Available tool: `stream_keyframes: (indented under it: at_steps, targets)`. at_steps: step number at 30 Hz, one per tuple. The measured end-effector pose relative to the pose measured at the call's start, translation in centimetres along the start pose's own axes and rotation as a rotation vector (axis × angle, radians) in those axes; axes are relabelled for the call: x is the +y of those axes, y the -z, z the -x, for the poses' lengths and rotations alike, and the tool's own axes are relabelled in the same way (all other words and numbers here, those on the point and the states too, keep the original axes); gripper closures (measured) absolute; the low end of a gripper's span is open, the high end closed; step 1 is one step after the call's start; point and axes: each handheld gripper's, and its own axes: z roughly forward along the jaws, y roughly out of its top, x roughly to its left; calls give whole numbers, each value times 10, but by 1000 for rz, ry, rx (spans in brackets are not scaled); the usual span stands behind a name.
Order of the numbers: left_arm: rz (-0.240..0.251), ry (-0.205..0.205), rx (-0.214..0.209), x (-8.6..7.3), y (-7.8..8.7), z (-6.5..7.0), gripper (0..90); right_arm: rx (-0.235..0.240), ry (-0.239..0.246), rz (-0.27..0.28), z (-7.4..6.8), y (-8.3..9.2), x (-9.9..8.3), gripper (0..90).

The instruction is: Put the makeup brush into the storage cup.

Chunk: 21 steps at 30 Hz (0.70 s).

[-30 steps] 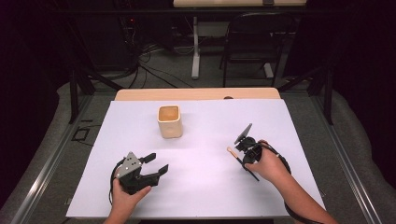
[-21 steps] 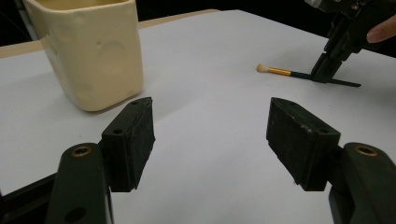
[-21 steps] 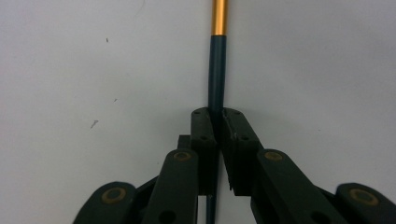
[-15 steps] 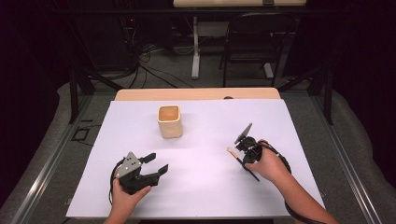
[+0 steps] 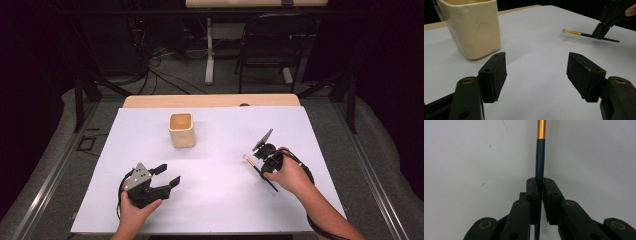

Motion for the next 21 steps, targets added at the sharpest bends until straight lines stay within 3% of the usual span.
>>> stream_keyframes:
  at_steps: [1, 2, 6, 16, 18, 21]
  targets:
    - [0, 0, 0, 0, 0, 0, 323, 1, -9, -4, -1, 1, 0, 836]
    - [-1, 0, -1, 0, 0, 0, 323, 1, 14, -4, 1, 2, 0, 835]
    - [-2, -1, 0, 0, 0, 0, 323, 7, -12, 25, -2, 4, 0, 835]
    - [2, 0, -1, 0, 0, 0, 323, 17, 23, 67, -5, 15, 1, 836]
    - [-3, 0, 0, 0, 0, 0, 323, 31, 28, 108, -8, 16, 0, 835]
    - [-2, -1, 0, 0, 0, 0, 323, 34, 33, 94, -10, 19, 0, 835]
